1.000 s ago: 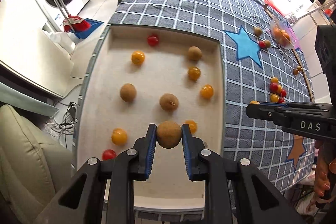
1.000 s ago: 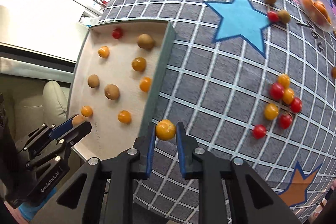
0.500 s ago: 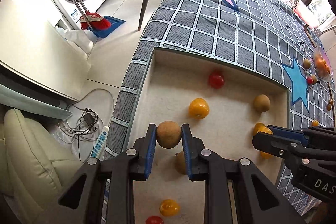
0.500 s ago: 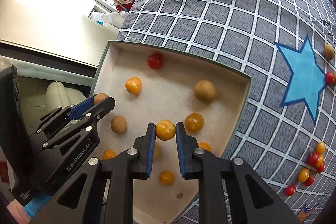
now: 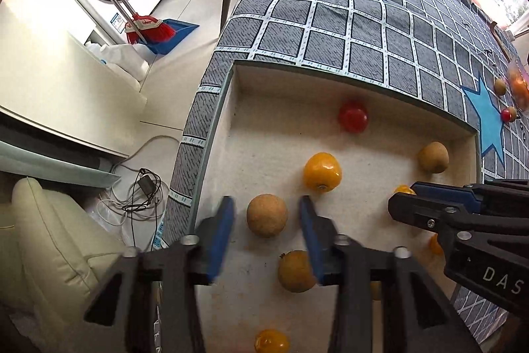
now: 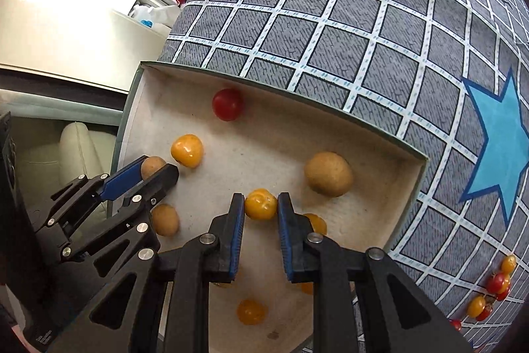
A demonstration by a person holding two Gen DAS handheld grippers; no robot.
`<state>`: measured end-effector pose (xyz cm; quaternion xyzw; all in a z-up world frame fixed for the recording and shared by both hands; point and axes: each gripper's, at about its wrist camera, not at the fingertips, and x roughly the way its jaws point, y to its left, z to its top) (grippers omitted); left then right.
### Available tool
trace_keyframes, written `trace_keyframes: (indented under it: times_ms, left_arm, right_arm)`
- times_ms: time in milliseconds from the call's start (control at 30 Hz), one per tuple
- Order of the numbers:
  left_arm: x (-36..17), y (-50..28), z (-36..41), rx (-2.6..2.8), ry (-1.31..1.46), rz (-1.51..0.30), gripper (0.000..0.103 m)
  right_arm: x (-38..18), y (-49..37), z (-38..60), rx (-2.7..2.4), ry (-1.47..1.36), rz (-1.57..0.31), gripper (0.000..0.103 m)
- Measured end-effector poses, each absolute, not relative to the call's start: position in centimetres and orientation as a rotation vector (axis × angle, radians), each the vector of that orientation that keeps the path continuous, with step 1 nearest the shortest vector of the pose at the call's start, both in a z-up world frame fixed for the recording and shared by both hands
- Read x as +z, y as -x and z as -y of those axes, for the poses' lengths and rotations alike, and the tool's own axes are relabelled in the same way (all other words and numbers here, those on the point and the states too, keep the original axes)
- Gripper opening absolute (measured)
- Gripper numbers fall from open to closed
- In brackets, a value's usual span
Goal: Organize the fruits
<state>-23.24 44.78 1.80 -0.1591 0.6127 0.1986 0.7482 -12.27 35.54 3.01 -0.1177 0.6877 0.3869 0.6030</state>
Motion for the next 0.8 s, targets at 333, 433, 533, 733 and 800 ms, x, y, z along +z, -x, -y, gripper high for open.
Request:
trace_keyframes:
  times_ms: [333, 433, 533, 733, 800]
  left_arm:
    - [4.0, 24.3, -43.8, 0.447, 0.325, -1.332, 0.062]
    - [5.6, 25.4, -43.0, 0.469, 0.311, -1.304, 0.095]
    - [6.8, 26.5, -42.3, 0.471, 0.317, -1.303, 0.095]
    - [7.6, 28.3, -41.1, 0.444, 0.315, -1.336, 0.103]
    - [8.0, 28.6, -40.6, 0.433, 0.31, -1.338, 0.103]
  right_arm:
    - [6.0, 10.6, -32.9, 0.894, 0.18, -1.578, 0.062]
    - [7.3, 11.1, -31.9, 0.886, 0.199, -1.558, 0.074]
    - [8.5, 12.5, -31.1, 0.885, 0.275, -1.52, 0.081]
    - [10.2, 14.9, -29.5, 0.867, 0.351, -1.505, 0.085]
    - [10.5, 15.4, -29.4, 0.863, 0.364, -1.506, 0.091]
